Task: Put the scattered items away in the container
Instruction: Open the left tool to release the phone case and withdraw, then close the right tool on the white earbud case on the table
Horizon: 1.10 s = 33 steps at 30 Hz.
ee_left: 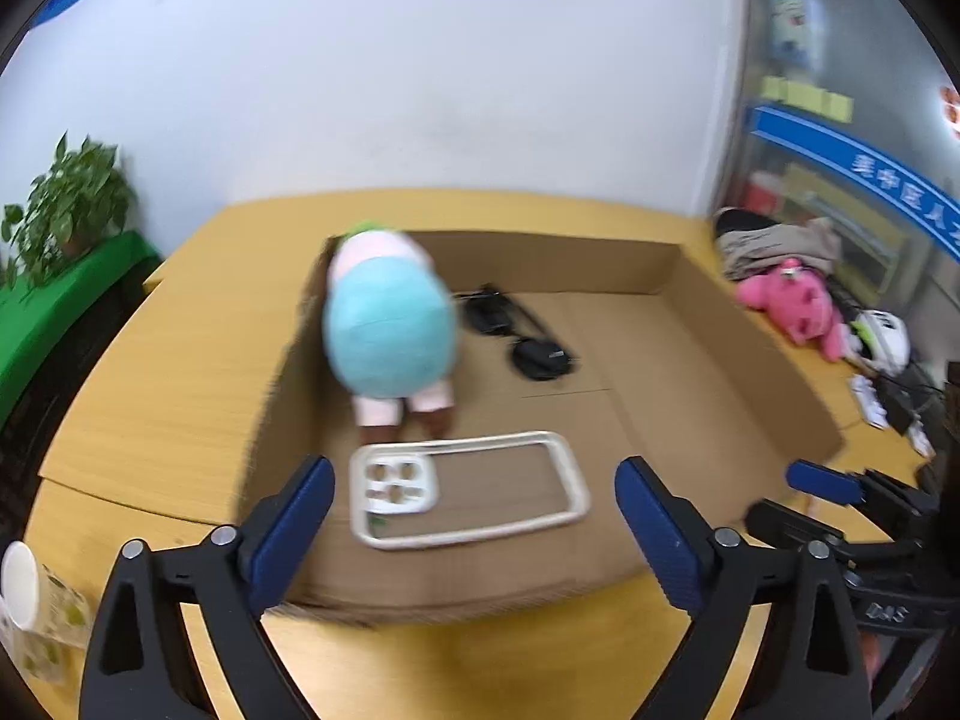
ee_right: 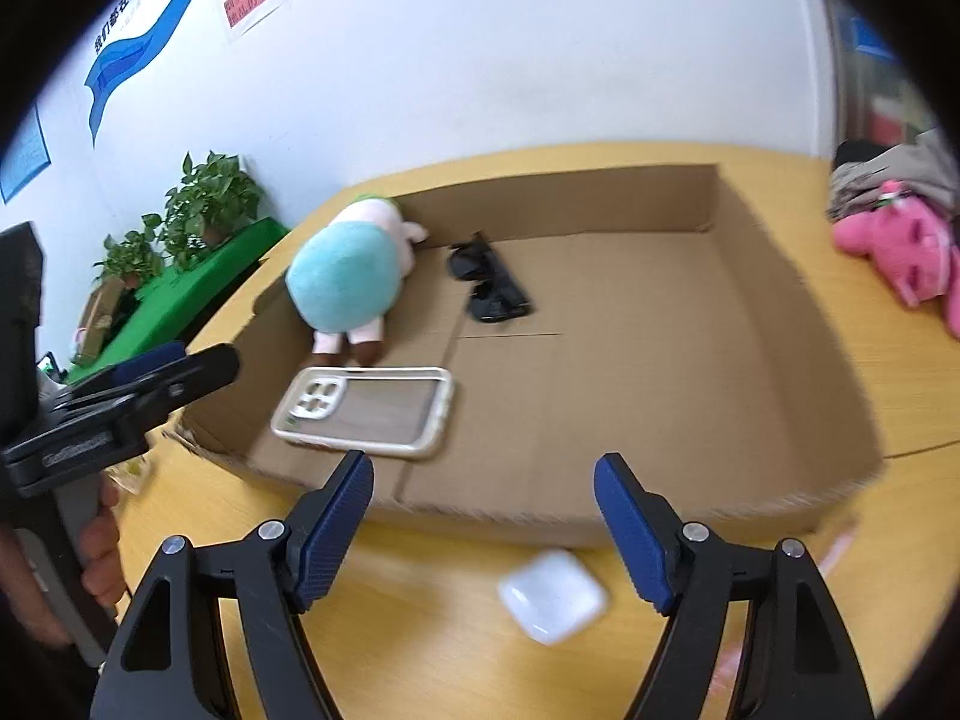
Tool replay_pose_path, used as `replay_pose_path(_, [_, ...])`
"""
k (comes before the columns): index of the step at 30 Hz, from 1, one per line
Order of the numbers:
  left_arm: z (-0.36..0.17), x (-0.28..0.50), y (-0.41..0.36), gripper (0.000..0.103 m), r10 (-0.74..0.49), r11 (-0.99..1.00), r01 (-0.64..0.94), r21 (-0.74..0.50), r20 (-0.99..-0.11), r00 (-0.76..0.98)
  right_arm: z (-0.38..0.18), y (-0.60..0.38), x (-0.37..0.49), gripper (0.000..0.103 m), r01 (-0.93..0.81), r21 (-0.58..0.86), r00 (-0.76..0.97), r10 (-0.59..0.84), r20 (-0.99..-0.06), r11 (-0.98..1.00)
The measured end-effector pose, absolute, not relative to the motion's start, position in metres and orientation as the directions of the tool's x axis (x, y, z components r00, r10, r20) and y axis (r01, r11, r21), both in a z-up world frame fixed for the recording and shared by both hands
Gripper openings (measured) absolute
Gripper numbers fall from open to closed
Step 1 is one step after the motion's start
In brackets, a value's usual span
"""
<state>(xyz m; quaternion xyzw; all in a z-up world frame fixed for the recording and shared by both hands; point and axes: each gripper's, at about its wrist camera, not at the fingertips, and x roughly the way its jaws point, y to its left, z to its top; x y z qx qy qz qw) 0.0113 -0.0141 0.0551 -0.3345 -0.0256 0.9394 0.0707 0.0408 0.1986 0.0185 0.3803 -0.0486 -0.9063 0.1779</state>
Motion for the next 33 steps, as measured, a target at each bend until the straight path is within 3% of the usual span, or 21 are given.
replay_pose_path(11, [0.042,0.038,0.033,0.097,0.218,-0.975,-0.153,-0.158,-0.602,-0.768,0.016,0.221,0.061,0.076,0.263,0.089,-0.698,-0.253,-0.669,-0.961])
replay_pose_path(33, [0.011,0.047,0.062,0.097,0.350,-0.937,-0.243,-0.252,-0.659,-0.666,-0.024,0.253,0.071,0.076,0.263,0.161,-0.609,-0.293,-0.737,-0.951])
